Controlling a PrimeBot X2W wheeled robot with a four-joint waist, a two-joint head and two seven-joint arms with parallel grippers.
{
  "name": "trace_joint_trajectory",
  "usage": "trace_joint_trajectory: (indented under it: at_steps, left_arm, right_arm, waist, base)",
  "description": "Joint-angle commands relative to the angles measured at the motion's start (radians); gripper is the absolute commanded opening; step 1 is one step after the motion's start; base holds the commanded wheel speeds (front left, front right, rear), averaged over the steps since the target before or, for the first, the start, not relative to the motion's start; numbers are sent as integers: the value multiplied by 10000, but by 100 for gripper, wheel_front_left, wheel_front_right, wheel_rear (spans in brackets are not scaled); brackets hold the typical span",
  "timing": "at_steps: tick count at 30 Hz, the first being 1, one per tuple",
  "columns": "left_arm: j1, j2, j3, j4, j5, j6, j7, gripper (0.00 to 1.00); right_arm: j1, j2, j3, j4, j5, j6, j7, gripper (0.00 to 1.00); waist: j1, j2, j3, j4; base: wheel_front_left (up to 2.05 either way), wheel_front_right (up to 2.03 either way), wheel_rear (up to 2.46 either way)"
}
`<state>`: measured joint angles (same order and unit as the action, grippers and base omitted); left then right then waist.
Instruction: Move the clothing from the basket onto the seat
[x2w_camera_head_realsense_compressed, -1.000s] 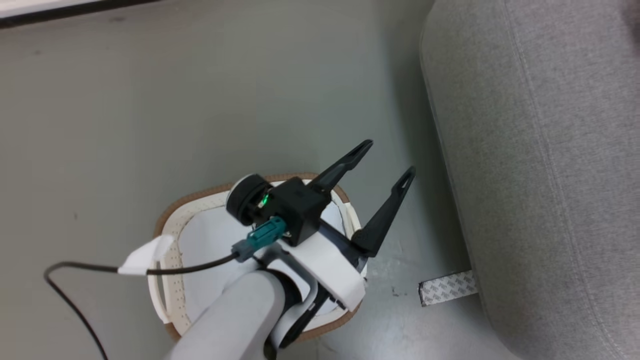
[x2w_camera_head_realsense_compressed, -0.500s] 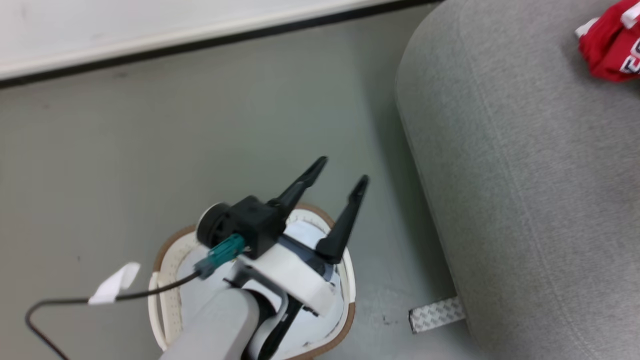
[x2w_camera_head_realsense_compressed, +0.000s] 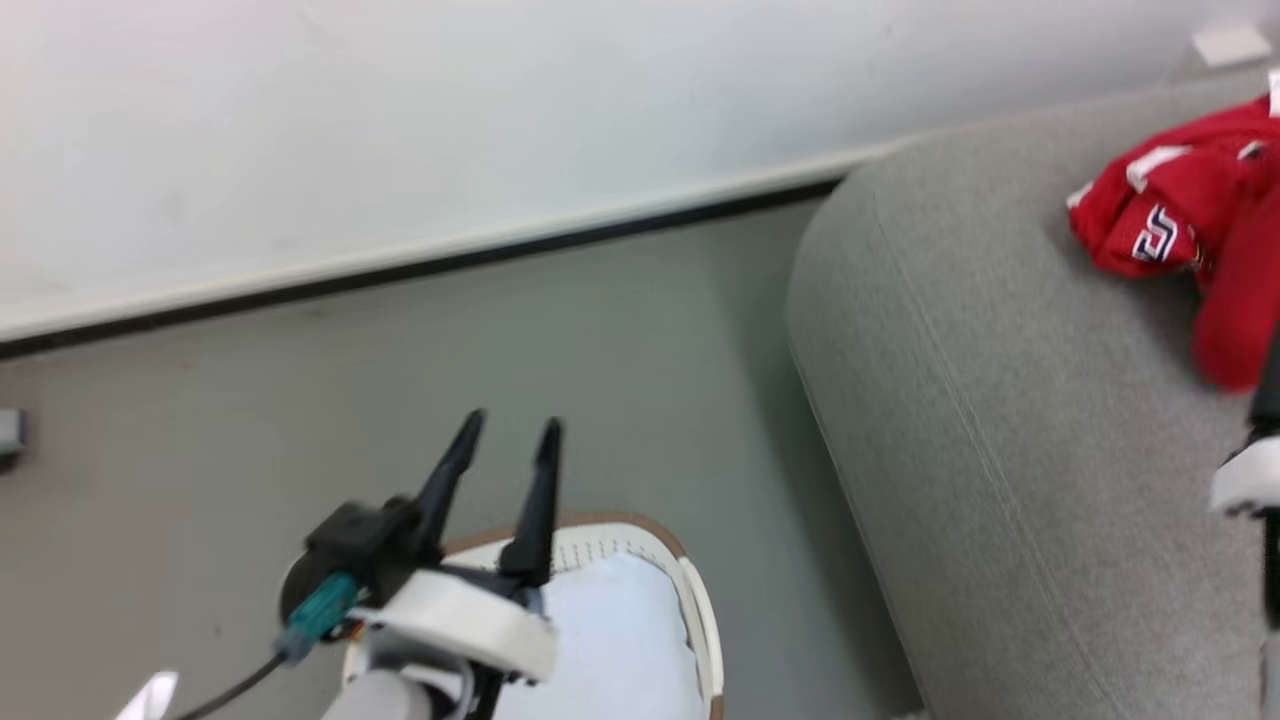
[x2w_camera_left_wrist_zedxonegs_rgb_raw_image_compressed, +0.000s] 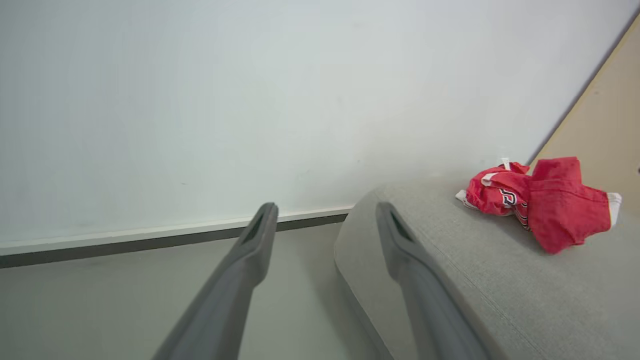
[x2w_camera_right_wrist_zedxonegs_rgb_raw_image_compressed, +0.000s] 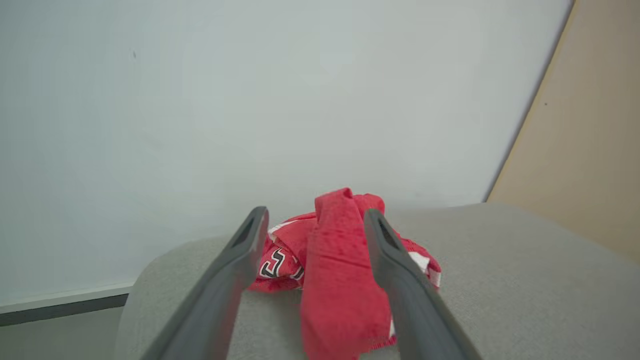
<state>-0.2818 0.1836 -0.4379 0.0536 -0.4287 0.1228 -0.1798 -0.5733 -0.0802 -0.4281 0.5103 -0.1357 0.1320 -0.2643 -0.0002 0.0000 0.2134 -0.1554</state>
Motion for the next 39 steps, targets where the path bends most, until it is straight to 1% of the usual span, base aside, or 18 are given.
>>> trace_joint_trajectory:
  at_steps: [1,5,10,15,18,21,29,33,39]
  left_arm:
    - [389,132,202,148,-62,175,-214,100]
    - [1006,187,566,547,-176,437,-554,100]
    - [1588,315,828,1118,-62,581,-753,100]
    - [1982,276,1116,1518,40,478,-847,100]
    - [2072,244,1355,1457,194,436,-846,100]
    - [2337,104,1719,1322,390,291,-847,100]
    - [2932,-317,2733,1168,1115,-306,-847,100]
    - [3133,-519,3231,1144,1456,-524,-848,100]
    - [3287,-800,3754,1323,1752,-998,-847,100]
  right_arm:
    - [483,51,356,-188,186,-26,2,100]
    - [1283,136,1136,-528,427,-26,1,100]
    - [2158,217,1774,-930,657,-26,1,100]
    - [3030,273,2276,-1297,565,-26,1,100]
    - [3343,281,2475,-1418,626,-26,1,100]
    - [3796,287,2795,-1526,624,-26,1,100]
    - [4687,284,3676,-1605,1357,-26,1,100]
    - [4955,285,3856,-1627,1683,-26,1,100]
    - [5191,285,4050,-1617,1978,-26,0,100]
  waist:
    - [2,0,-658,383]
    - [2,0,-1156,720]
    - [2,0,-1615,1152]
    - [2,0,-2012,1510]
    - [2,0,-2087,1584]
    - [2,0,-2180,1654]
    - [2,0,-2488,1571]
    - [2,0,-2540,1527]
    - [2,0,-2577,1454]
  base:
    - [0,0,0]
    - [0,0,0]
    - [0,0,0]
    - [0,0,0]
    - [0,0,0]
    - [0,0,0]
    - [0,0,0]
    - [0,0,0]
    - [0,0,0]
